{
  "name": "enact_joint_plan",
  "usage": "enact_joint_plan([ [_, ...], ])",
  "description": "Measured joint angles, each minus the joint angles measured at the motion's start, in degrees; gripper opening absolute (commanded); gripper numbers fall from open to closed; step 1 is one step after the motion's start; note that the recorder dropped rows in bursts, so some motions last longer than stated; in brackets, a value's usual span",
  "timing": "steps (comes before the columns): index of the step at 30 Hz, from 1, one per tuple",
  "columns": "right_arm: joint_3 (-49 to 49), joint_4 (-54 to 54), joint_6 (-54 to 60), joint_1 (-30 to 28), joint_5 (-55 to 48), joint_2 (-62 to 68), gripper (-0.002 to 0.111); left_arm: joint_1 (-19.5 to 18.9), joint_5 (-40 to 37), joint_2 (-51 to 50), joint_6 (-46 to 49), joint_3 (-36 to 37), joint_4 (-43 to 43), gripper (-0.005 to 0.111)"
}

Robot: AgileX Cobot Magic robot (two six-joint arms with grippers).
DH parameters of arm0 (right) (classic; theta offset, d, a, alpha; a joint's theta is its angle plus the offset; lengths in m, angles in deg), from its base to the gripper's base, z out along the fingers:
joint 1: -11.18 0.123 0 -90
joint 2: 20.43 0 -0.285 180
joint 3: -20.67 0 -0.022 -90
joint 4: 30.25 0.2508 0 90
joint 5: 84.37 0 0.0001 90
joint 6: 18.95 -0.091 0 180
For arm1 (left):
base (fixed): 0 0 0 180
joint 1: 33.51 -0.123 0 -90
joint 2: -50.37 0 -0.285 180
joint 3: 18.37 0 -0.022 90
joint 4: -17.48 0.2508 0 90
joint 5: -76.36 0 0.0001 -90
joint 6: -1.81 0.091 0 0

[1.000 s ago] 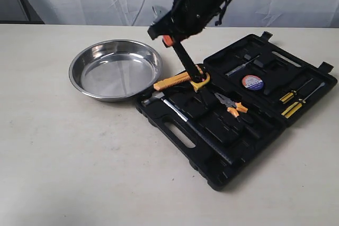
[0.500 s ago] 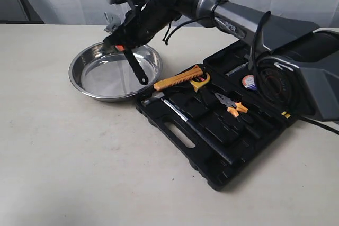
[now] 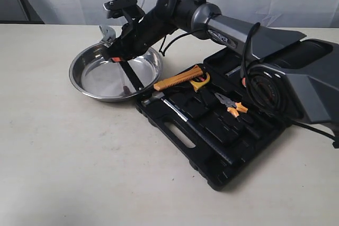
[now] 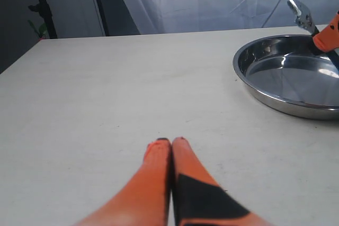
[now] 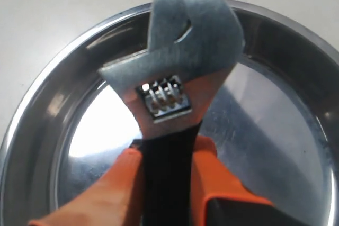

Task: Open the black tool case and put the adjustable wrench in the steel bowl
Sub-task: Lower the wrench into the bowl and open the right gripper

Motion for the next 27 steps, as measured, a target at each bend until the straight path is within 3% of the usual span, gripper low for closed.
enact_joint_plan([
  [1,0.00,0.00,-0.27,0.00,0.24,0.00,0.012,0.00,0.00,0.00,0.00,0.00,0.00,0.000],
  [2,0.00,0.00,-0.27,0.00,0.24,0.00,0.027,0.00,0.00,0.00,0.00,0.00,0.00,0.000],
  [4,0.00,-0.11,-0.38,0.00,0.35,0.12,0.038,0.00,0.00,0.00,0.00,0.00,0.00,0.000],
  [11,0.00,-0.22,-1.65,0.09,0.59,0.11,0.035,0.00,0.00,0.00,0.00,0.00,0.00,0.000],
  [14,0.00,-1.05,-3.75,0.09,-0.70,-1.17,0.021,0.00,0.00,0.00,0.00,0.00,0.00,0.000],
  [17,0.00,-2.39,-4.46,0.09,-3.44,-3.30,-0.001,0.00,0.00,0.00,0.00,0.00,0.00,0.000],
  [27,0.00,-10.52,-9.46,0.09,-20.12,-11.68,-0.001,0.00,0.00,0.00,0.00,0.00,0.00,0.000],
])
